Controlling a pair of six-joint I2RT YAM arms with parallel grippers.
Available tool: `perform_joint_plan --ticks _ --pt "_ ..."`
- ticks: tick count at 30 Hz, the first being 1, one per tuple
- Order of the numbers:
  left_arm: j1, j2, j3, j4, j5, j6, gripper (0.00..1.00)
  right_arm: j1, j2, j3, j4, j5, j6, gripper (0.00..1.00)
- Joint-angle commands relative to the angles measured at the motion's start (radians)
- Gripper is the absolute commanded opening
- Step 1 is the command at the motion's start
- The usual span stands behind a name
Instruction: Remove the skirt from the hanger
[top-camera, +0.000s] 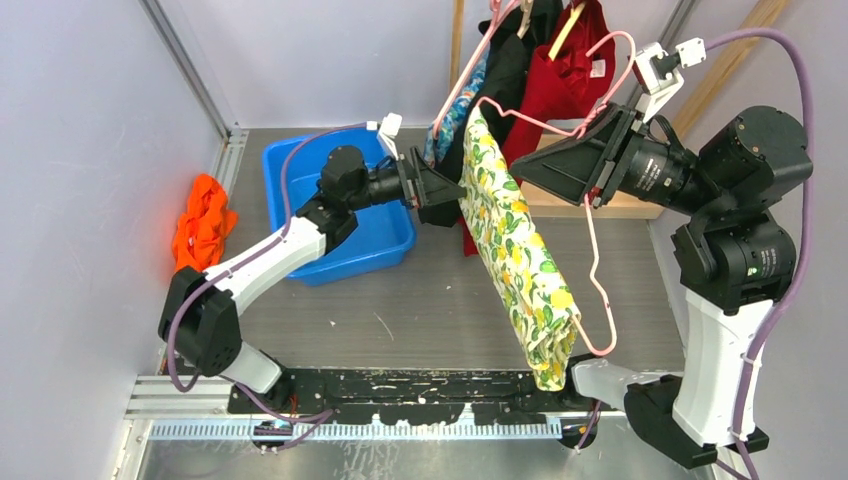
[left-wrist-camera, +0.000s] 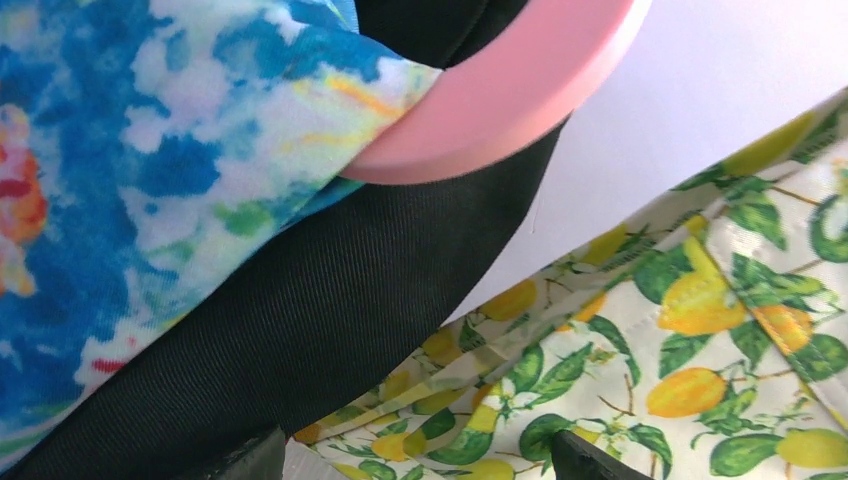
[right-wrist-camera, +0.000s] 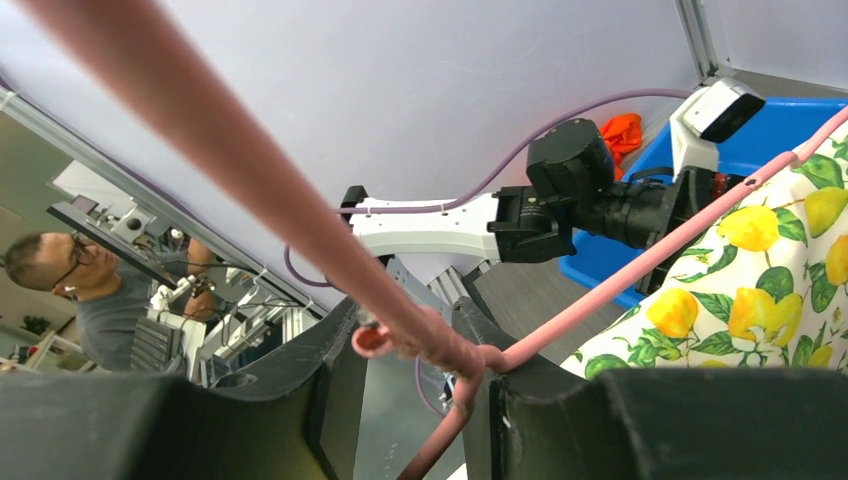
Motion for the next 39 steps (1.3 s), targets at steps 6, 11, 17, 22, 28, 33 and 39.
perform_joint_plan --ticks 6,11,17,22,28,33,39 --pt "-0.027 0.051 0.093 0.134 0.032 -0.033 1.0 0.005 -0.014 0.016 0.078 -0.015 0.012 0.01" --pt "-0.028 0.047 0.102 0.142 0.043 -0.043 0.98 0.006 -0.008 0.001 0.068 -0.01 -0.002 0.01" --pt "-0.028 0.047 0.08 0.194 0.071 -0.07 0.38 0.005 -0.001 -0.005 0.071 0.002 -0.016 0.01" --pt "-0.02 0.097 0.09 0.31 0.155 -0.165 0.03 0.004 0.005 -0.012 0.067 0.044 -0.039 0.01" --pt "0.035 -0.024 0.023 0.224 0.165 -0.168 0.0 0.006 -0.015 -0.098 0.06 0.285 -0.147 0.01" --pt "0.101 -0.209 0.053 -0.223 0.125 0.101 0.0 0.005 -0.027 -0.167 0.041 0.652 -0.306 0.01" --pt "0.226 -0.339 0.209 -0.516 0.037 0.273 0.0 0.005 -0.03 -0.213 0.061 0.855 -0.412 0.01"
